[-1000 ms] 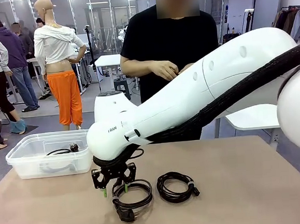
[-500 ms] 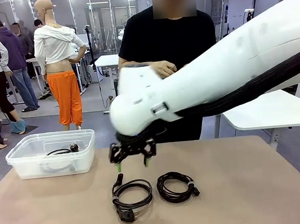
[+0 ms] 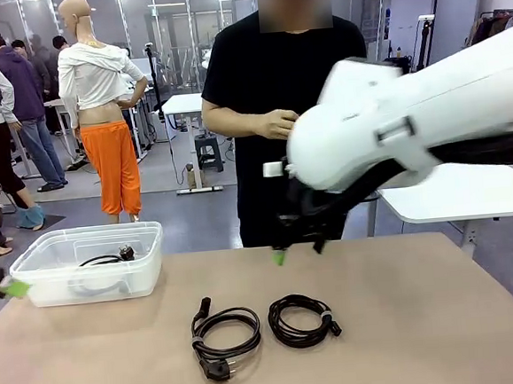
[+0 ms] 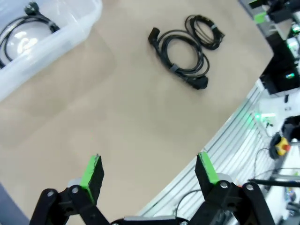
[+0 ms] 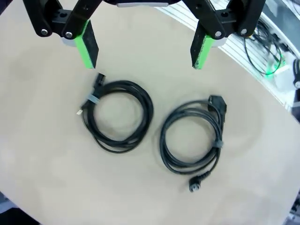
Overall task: Organize and store the cables.
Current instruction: Place the Power Cable into the Organizing box.
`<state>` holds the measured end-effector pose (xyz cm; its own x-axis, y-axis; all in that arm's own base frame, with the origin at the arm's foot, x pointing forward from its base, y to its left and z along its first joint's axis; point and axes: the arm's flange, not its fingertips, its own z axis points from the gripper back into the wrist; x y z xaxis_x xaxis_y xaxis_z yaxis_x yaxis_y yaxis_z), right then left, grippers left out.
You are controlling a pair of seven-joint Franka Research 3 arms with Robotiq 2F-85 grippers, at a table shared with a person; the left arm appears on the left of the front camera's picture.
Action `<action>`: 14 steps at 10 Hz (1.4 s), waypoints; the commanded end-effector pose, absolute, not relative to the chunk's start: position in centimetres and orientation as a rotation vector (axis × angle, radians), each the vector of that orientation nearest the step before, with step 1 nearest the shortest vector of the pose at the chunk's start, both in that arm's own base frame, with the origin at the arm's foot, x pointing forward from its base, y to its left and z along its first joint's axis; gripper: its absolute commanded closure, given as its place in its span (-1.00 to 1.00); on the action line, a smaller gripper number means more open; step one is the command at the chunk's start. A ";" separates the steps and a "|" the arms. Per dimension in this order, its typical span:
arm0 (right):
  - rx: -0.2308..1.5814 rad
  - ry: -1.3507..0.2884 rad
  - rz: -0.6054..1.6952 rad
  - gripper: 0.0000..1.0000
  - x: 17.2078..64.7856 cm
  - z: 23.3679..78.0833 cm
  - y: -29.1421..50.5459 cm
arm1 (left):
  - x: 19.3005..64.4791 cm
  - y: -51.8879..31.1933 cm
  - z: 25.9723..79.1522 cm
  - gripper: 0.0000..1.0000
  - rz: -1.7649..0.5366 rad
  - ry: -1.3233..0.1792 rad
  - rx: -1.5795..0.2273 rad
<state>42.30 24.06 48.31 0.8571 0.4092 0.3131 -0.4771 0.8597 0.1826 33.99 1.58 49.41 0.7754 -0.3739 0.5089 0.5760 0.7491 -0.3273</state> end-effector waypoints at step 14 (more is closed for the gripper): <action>0.462 -0.739 0.751 -1.00 36.5 45.4 -8.7 | 33.4 -20.2 42.6 -0.98 -0.261 -0.348 -0.369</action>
<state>36.99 -8.15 44.44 0.5175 0.4328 0.7382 -0.7462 0.6505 0.1417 34.94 -21.51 43.95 0.9100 -0.1607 0.3821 0.2876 0.9087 -0.3026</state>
